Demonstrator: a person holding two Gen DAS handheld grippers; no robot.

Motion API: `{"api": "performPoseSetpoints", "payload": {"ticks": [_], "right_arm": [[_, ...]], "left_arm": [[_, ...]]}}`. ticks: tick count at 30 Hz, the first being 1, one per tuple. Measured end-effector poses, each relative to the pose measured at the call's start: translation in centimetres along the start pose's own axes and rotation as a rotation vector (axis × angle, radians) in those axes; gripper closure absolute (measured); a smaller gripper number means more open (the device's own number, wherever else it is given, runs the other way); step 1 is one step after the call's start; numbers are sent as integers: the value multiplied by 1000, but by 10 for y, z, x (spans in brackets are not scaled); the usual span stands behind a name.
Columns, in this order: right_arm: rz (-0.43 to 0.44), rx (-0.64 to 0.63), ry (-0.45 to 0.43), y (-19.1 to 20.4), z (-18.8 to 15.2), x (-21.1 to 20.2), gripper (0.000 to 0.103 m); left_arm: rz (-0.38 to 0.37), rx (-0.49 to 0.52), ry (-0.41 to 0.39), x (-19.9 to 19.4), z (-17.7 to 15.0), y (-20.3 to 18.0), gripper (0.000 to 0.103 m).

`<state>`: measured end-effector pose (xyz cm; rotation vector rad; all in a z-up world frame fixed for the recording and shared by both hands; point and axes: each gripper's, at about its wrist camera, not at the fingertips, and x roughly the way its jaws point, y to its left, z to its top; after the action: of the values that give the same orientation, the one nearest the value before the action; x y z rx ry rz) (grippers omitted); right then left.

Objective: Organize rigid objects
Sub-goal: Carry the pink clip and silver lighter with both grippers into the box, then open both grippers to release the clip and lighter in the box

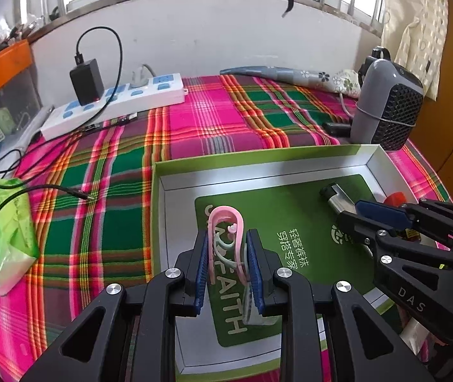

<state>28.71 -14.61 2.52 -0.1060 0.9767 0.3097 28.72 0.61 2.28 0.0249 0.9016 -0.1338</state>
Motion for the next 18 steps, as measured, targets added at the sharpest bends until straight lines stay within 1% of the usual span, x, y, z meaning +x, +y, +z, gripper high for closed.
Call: {"api": "performPoseSetpoints", "payload": {"ticks": [5,18], "right_arm": [[3,-1,9,1,-1,3,78],[0,3,5,0,0,4,78]], "left_arm": [[1,-2,19,6,-1,0,80],[-8,-12,20,7,0,1,80]]}}
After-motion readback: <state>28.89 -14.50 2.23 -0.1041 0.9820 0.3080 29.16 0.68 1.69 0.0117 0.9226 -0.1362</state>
